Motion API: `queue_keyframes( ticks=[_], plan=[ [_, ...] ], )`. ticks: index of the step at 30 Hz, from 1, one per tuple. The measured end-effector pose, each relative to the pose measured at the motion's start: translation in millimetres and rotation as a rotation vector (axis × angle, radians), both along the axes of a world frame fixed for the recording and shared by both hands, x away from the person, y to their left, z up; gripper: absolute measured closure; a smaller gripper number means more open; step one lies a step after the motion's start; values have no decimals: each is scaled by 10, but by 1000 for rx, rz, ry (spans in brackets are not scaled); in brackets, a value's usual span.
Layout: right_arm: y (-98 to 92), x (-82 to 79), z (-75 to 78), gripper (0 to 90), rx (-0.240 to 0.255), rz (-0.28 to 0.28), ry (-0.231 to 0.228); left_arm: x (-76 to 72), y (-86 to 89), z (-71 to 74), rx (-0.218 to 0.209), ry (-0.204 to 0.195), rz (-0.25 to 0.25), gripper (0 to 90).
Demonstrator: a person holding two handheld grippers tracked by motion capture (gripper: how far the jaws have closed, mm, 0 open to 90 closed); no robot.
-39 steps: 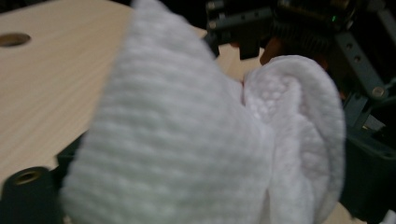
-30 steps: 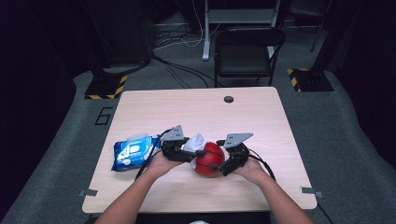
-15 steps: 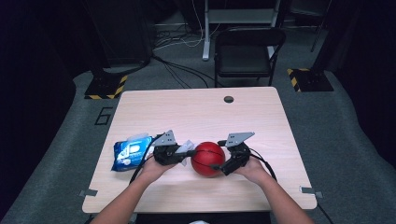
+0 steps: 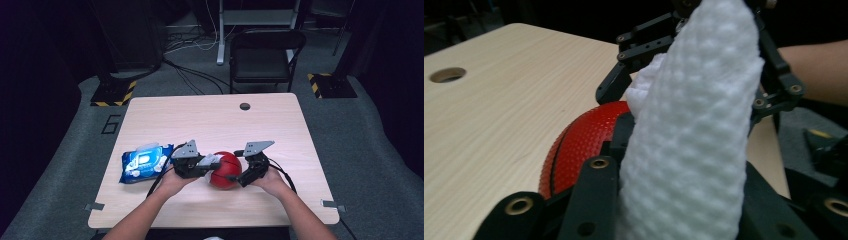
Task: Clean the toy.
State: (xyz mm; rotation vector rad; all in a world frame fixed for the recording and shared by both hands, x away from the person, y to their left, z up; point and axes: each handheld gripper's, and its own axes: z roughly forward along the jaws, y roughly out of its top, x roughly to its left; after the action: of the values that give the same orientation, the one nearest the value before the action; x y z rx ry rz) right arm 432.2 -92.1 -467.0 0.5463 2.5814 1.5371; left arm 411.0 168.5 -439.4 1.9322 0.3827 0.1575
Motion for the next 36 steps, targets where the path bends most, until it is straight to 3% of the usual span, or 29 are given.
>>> queue_keyframes(
  ticks=[2,6,12,13,16,18,25,31,36],
  plan=[
    [-3,0,-1,0,0,4,0,-34,8,-7,11,-10,-7,744],
    [12,-22,0,0,-10,12,-15,-24,103,-39,6,12,-15,761],
    [-9,-1,-4,0,-3,4,2,18,247,-126,21,33,23,759],
    [-9,-3,-5,0,-4,4,2,50,296,-167,15,56,35,756],
    [-7,-5,-3,0,-4,2,4,73,340,-202,11,75,53,753],
    [-15,-7,-3,0,-5,5,2,91,382,-238,50,72,88,754],
    [-30,-16,-1,0,-11,3,8,153,478,-237,82,89,145,749],
    [-36,-15,0,0,-10,2,12,216,500,-285,170,94,257,636],
    [-42,-14,-1,0,-11,2,11,260,494,-379,203,132,271,556]
  ],
)
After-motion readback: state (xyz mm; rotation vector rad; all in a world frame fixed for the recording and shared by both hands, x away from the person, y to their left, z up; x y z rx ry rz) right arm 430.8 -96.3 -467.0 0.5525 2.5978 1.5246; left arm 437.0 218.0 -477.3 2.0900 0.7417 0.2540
